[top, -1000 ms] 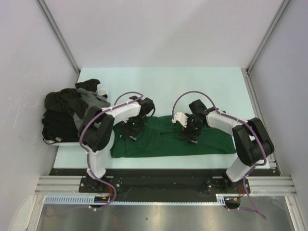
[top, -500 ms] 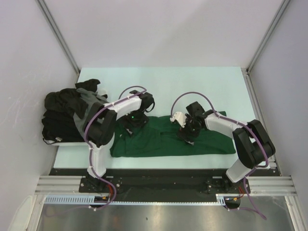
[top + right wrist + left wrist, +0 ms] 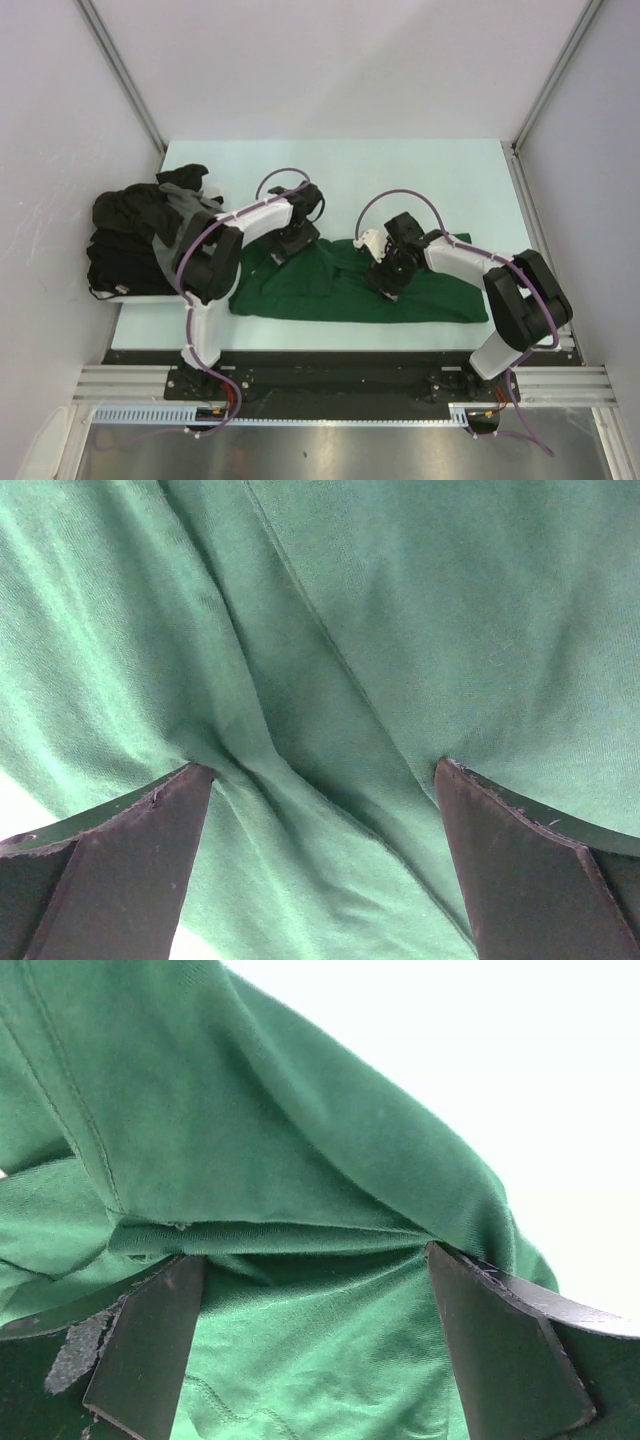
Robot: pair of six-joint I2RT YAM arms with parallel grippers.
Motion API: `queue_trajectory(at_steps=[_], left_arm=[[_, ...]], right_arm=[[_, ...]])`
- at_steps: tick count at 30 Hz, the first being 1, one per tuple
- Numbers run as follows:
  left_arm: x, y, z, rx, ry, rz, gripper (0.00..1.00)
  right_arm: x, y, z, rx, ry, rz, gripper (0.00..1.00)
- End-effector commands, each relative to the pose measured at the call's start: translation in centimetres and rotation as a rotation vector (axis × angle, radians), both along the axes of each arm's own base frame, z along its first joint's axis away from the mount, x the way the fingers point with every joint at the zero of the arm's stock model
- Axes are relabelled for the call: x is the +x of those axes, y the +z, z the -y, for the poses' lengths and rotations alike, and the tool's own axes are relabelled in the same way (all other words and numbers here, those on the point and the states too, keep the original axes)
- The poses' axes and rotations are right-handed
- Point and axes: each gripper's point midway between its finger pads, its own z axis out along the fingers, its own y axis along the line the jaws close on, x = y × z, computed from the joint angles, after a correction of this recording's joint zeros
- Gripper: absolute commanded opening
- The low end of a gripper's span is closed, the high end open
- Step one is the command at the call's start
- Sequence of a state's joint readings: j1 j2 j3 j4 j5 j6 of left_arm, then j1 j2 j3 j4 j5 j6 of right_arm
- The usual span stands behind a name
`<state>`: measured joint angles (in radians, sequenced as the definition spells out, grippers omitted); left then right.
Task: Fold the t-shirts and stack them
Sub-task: Rotate the tshirt 90 degrees
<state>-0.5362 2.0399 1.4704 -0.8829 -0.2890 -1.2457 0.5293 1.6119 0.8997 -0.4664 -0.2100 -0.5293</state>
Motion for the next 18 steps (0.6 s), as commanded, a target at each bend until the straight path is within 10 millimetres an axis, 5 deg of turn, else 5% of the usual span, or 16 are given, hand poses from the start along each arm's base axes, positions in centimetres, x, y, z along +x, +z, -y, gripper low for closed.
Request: queue_trajectory(at_steps=[1,7,11,18], left_arm=[[9.8,-2.0,5.1,-0.142,-0.003,0.259,0.95],[11.5,-0.8,4.3,-0.067,-0.025,0.278,0.95],[13.0,-1.2,5.5,-0.115,-0.107,0.337,0.95],[15.3,-0.8,5.2,-0.107,-0.158,0.359,0.95]], right_arm=[[-2.3,-1.4,-0.7,0.015,-0.07,-0.13,1.0],[-2.6,-1.4,-0.3,0.011,-0.105,-0.13,1.0],[-2.3,-1.5,0.4,-0.032,-0.185,-0.131,1.0],[-0.9,0.4,-1.1,0.03,-0.328,-0.13,1.0]])
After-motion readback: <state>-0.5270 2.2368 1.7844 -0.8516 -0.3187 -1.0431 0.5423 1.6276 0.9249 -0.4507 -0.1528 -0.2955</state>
